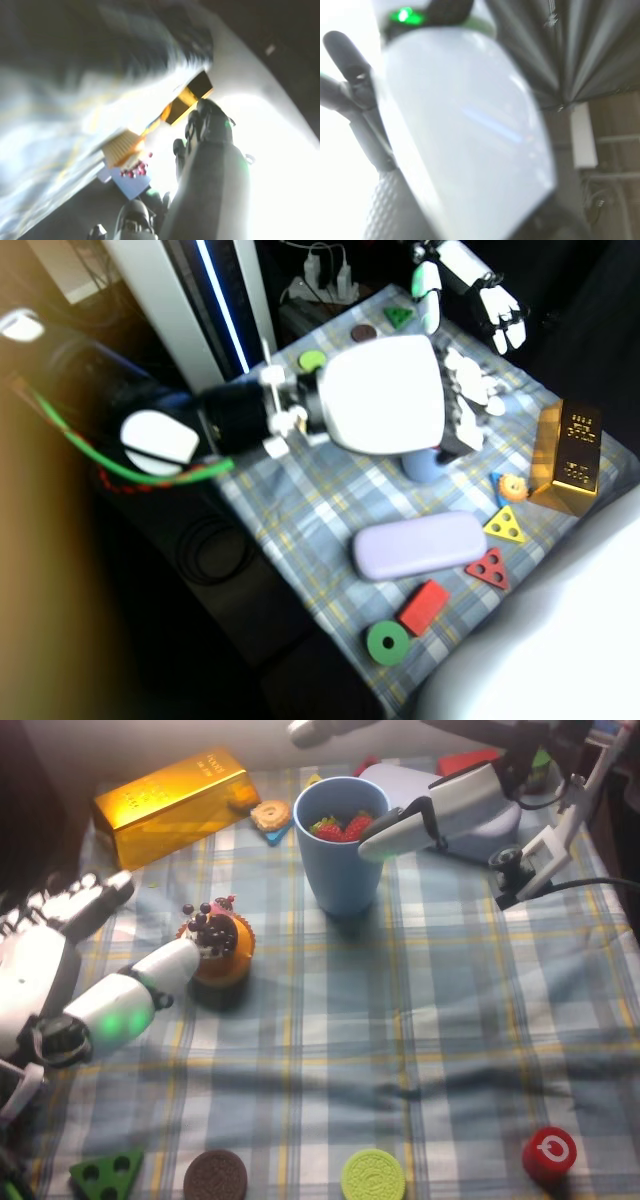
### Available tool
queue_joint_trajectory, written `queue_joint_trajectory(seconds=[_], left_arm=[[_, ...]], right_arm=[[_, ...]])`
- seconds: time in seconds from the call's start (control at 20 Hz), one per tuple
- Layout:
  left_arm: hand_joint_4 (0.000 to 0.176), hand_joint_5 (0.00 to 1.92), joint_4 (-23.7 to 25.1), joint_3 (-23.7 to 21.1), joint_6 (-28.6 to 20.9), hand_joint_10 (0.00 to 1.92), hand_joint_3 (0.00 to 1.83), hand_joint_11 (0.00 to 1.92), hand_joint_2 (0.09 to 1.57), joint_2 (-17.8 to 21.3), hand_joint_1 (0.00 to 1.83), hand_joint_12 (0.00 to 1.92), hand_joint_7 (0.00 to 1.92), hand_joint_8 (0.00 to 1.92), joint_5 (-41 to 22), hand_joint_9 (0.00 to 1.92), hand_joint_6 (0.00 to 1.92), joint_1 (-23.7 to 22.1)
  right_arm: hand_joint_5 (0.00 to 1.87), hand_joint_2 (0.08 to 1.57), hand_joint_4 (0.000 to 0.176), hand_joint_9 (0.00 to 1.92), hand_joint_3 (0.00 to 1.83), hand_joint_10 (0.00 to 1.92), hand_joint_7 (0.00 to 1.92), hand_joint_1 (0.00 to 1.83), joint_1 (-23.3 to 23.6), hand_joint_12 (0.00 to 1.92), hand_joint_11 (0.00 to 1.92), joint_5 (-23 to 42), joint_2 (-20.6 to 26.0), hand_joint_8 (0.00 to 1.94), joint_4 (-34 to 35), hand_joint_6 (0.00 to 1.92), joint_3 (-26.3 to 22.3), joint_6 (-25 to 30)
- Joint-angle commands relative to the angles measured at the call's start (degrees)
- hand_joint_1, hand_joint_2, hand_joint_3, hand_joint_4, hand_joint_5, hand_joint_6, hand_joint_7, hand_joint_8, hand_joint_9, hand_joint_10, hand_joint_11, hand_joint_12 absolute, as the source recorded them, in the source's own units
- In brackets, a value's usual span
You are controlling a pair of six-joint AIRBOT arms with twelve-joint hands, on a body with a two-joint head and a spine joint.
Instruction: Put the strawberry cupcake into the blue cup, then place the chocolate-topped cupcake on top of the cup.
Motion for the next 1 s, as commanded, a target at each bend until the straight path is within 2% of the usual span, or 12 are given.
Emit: queue_joint_trajectory(seconds=[0.0, 0.1, 0.2, 0.25, 0.3, 0.35, 0.4, 0.45, 0.5, 0.65, 0.75, 0.95], left_arm=[[0.096, 0.33, 3.6, 0.6, -0.2, 0.00, 0.00, 0.00, 1.03, 0.8, 0.21, 0.37, 0.23, 0.00, -4.9, 0.21, 0.00, -0.9], [0.120, 0.30, 4.8, 1.1, -0.2, 0.00, 0.00, 0.00, 0.97, 1.5, 0.28, 0.35, 0.19, 0.00, -3.3, 0.19, 0.00, -1.6], [0.107, 0.31, 5.5, 1.6, -0.2, 0.00, 0.00, 0.00, 0.96, 1.9, 0.32, 0.30, 0.18, 0.00, -1.4, 0.19, 0.00, -2.3], [0.101, 0.31, 5.8, 2.1, -0.2, 0.00, 0.00, 0.00, 0.93, 2.0, 0.36, 0.33, 0.18, 0.00, -0.1, 0.19, 0.00, -2.7], [0.101, 0.31, 6.0, 2.5, -0.2, 0.00, 0.00, 0.00, 0.93, 2.0, 0.36, 0.33, 0.18, 0.00, 1.0, 0.19, 0.00, -3.2], [0.122, 0.29, 6.4, 2.9, -0.2, 0.00, 0.00, 0.00, 0.90, 2.0, 0.41, 0.34, 0.16, 0.00, 1.9, 0.17, 0.00, -3.6], [0.129, 0.29, 7.1, 3.6, -0.2, 0.01, 0.00, 0.02, 0.88, 2.0, 0.54, 0.35, 0.17, 0.01, 3.7, 0.19, 0.00, -4.3], [0.129, 0.29, 7.4, 4.2, -0.2, 0.01, 0.00, 0.02, 0.88, 1.9, 0.54, 0.35, 0.17, 0.01, 4.7, 0.19, 0.00, -4.8], [0.125, 0.31, 7.6, 4.9, -0.2, 0.01, 0.00, 0.00, 0.87, 1.6, 0.59, 0.34, 0.18, 0.01, 6.0, 0.19, 0.01, -5.4], [0.148, 0.30, 7.6, 7.1, -0.2, 0.00, 0.00, 0.03, 0.81, -0.1, 0.69, 0.32, 0.19, 0.00, 9.4, 0.22, 0.00, -6.6], [0.122, 0.36, 7.2, 7.9, -0.2, 0.00, 0.00, 0.05, 0.78, -0.8, 0.70, 0.46, 0.27, 0.00, 11.0, 0.28, 0.00, -6.7], [0.090, 0.38, 7.2, 9.6, -0.2, 0.00, 0.00, 0.02, 0.79, -1.9, 0.75, 0.46, 0.27, 0.00, 14.2, 0.27, 0.01, -7.6]], right_arm=[[0.48, 0.95, 0.006, 0.31, 0.01, 0.00, 0.38, 0.41, -0.5, 0.71, 0.00, 5.8, 2.1, 0.00, 3.2, 0.00, -1.4, -1.6], [0.32, 1.05, 0.000, 0.20, 0.01, 0.00, 0.31, 0.13, -2.9, 0.45, 0.00, 7.1, 6.9, 0.00, 5.5, 0.00, -6.6, -6.3], [0.25, 1.11, 0.011, 0.19, 0.01, 0.00, 0.26, 0.16, -5.9, 0.53, 0.00, 8.8, 11.2, 0.00, 8.0, 0.00, -11.2, -11.2], [0.13, 0.95, 0.029, 0.04, 0.00, 0.00, 0.09, 0.39, -8.3, 0.28, 0.00, 10.3, 13.9, 0.00, 10.0, 0.00, -13.4, -13.5], [0.13, 0.95, 0.029, 0.04, 0.00, 0.00, 0.09, 0.39, -10.3, 0.28, 0.00, 11.5, 16.0, 0.00, 11.5, 0.00, -15.0, -14.8], [0.11, 0.96, 0.029, 0.01, 0.00, 0.00, 0.05, 0.47, -11.9, 0.07, 0.00, 12.4, 17.5, 0.01, 12.8, 0.00, -16.2, -16.2], [0.17, 0.85, 0.061, 0.08, 0.00, 0.01, 0.16, 0.39, -15.1, 0.06, 0.06, 13.8, 20.4, 0.01, 16.1, 0.00, -18.9, -20.9], [0.17, 0.85, 0.061, 0.08, 0.00, 0.01, 0.16, 0.39, -16.9, 0.06, 0.06, 14.5, 21.8, 0.01, 17.9, 0.00, -20.5, -23.8], [0.16, 0.87, 0.023, 0.07, 0.01, 0.00, 0.18, 0.41, -19.2, 0.06, 0.06, 15.8, 23.3, 0.01, 20.5, 0.00, -22.6, -27.8], [0.20, 0.89, 0.020, 0.09, 0.01, 0.01, 0.20, 0.50, -28.1, 0.07, 0.05, 22.0, 26.9, 0.01, 27.7, 0.01, -27.0, -33.4], [0.21, 0.85, 0.000, 0.19, 0.00, 0.01, 0.26, 0.38, -34.3, 0.27, 0.08, 26.4, 27.6, 0.00, 32.2, 0.00, -27.9, -33.3], [0.20, 0.85, 0.000, 0.19, 0.00, 0.00, 0.25, 0.41, -47.2, 0.49, 0.00, 36.6, 30.2, 0.00, 41.1, 0.00, -30.6, -33.3]])
